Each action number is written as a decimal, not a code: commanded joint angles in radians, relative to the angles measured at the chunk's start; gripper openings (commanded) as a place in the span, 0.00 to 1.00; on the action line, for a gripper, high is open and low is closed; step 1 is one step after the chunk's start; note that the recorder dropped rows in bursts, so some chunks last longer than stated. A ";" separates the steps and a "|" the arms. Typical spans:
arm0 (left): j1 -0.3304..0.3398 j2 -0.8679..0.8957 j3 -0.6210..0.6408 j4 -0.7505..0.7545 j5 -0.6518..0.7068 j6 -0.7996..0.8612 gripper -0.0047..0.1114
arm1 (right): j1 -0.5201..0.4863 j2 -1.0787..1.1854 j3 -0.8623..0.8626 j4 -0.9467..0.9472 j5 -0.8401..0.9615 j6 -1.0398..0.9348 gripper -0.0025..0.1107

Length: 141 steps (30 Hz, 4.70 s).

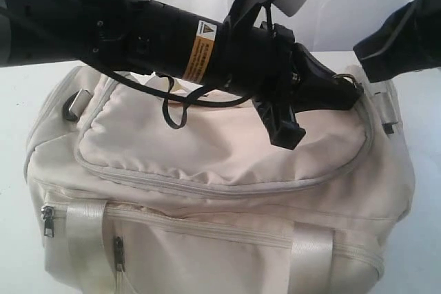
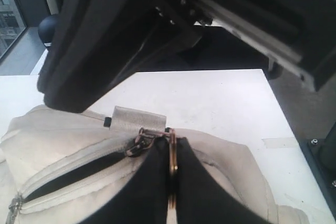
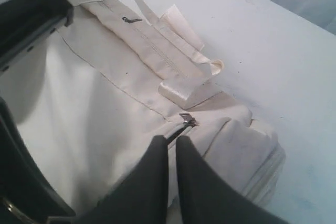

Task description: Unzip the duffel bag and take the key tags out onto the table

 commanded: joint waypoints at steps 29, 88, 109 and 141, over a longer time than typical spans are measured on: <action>-0.013 -0.023 -0.008 -0.032 -0.097 0.007 0.04 | -0.002 0.134 0.000 -0.004 -0.107 0.312 0.02; -0.033 -0.104 -0.008 -0.032 -0.071 -0.123 0.04 | 0.169 -0.205 0.275 -0.586 -0.119 -0.355 0.59; -0.021 -0.104 -0.006 -0.032 -0.202 -0.121 0.34 | 0.169 -0.286 0.279 -0.533 0.013 0.238 0.59; 0.904 -0.115 0.213 -0.032 -0.202 -0.390 0.53 | 0.169 -0.368 0.279 -0.674 -0.072 0.749 0.59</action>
